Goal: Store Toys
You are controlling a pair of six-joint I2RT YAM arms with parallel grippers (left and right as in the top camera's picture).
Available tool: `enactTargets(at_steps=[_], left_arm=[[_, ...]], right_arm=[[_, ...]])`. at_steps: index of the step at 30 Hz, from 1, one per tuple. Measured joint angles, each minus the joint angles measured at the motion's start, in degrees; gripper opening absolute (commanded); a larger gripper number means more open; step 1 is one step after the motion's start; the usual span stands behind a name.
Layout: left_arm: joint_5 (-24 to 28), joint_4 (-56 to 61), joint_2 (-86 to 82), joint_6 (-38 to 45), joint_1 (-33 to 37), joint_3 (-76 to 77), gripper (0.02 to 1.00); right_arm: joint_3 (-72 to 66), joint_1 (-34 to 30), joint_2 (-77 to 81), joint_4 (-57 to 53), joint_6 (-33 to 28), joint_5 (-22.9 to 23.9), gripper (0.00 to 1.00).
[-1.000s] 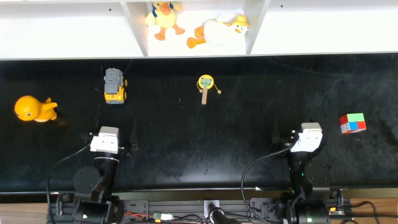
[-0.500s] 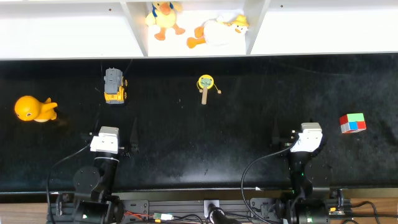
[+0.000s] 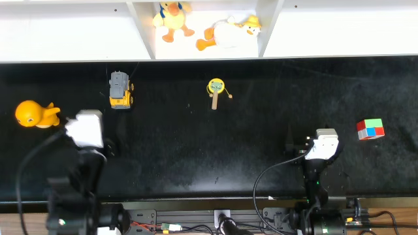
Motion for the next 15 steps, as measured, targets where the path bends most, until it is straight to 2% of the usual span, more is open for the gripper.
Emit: enactTargets(at_steps=[11,15], left_arm=[[27.69,-0.17,23.26,15.47,27.67,13.99,0.996],[34.25,-0.42,27.87,19.32,34.14,15.85,0.996]], right_arm=[[0.0,0.0,0.0,0.0,-0.02,-0.02,0.996],[0.0,0.0,0.0,-0.02,0.0,-0.02,0.993]])
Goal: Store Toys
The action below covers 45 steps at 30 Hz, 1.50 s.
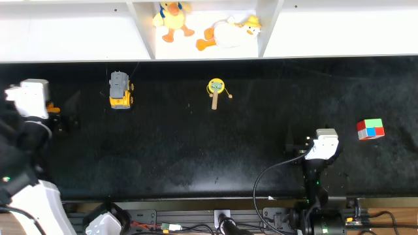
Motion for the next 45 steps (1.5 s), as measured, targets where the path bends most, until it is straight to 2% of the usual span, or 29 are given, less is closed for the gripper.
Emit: enactTargets(at_steps=[11,14,19,29,35,45], left_arm=[[9.38,-14.49,-0.11,17.38,19.21,0.31,0.996],[9.27,-17.2,-0.11,23.61,21.84,0.33,0.996],[6.49,-17.25,2.64,29.27,21.22,0.42,0.996],[8.83,-12.46,15.21,31.56,23.08,0.44,0.998],[9.66,-2.23,20.63,28.7,23.15,0.46,0.998],[9.42,5.99,28.17,25.14,20.52,0.96,0.998]], right_arm=[[0.0,0.0,0.0,0.02,0.0,0.0,0.996],[0.0,0.0,0.0,0.04,0.0,-0.02,0.996],[0.0,0.0,0.0,0.04,0.0,0.02,0.993],[0.0,0.0,0.0,0.0,0.0,-0.02,0.996],[0.0,0.0,0.0,0.0,0.0,0.0,0.993],[0.0,0.0,0.0,0.04,0.0,-0.02,0.993]])
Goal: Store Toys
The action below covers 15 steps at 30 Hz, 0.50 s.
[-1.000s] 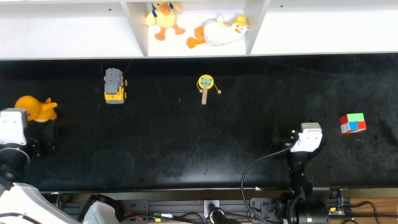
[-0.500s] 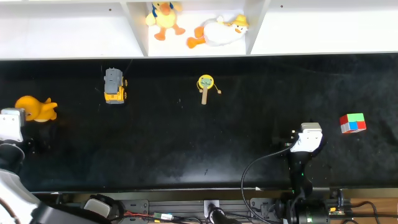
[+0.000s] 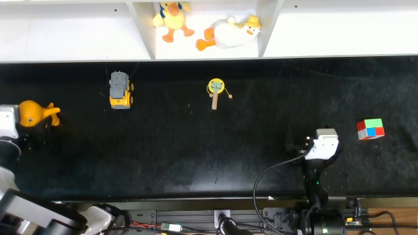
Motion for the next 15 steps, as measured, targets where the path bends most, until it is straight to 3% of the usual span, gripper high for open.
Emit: enactTargets(at_steps=[3,8,11,13,15], left_arm=[[-0.35,1.9,1.57,-1.44,-0.13,0.66,0.993],[-0.74,4.31,3.3,-3.39,-0.81,1.07,0.581],[-0.72,4.72,4.07,-3.82,-1.36,1.11,0.286],[-0.74,4.76,4.17,-3.93,-1.73,1.22,0.18],[-0.74,4.72,4.2,-4.37,-2.12,1.27,0.154]], right_arm=[[0.0,0.0,0.0,-0.02,0.02,0.02,0.996],[0.0,-0.02,0.0,-0.07,0.0,0.02,0.993],[0.0,0.0,0.0,-0.04,0.0,0.02,0.993],[0.0,0.0,0.0,-0.02,0.0,0.0,0.998],[0.0,0.0,0.0,-0.02,0.0,0.04,0.996]])
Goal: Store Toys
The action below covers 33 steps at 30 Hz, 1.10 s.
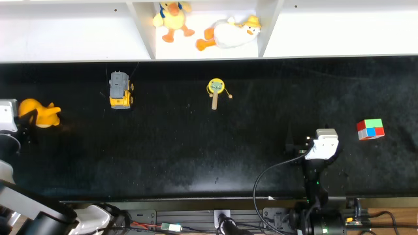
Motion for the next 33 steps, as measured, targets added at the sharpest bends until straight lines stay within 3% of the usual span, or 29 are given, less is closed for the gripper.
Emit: enactTargets(at_steps=[2,5,9,14,21,33], left_arm=[[0.15,-0.24,0.0,-0.22,-0.37,0.02,0.139],[0.63,-0.55,-0.07,-1.36,-0.98,0.02,0.036],[-0.61,-0.63,-2.27,-5.46,-3.5,0.02,0.038],[-7.02,-0.57,-8.57,-14.73,-9.03,0.81,0.038],[-10.78,-1.66,-8.5,-24.48,-13.27,9.57,0.04],[-16.83,-1.81,-0.13,-30.86,-23.37,20.9,0.051]], right_arm=[[0.0,-0.02,0.0,0.0,0.0,-0.02,0.996],[0.0,-0.02,0.0,-0.02,0.02,0.0,0.996],[0.0,0.0,0.0,0.0,-0.02,-0.04,0.993],[0.0,0.0,0.0,0.0,0.0,0.0,0.996],[0.0,0.0,0.0,0.02,0.02,-0.02,0.993],[0.0,0.0,0.0,-0.02,-0.02,-0.02,0.996]])
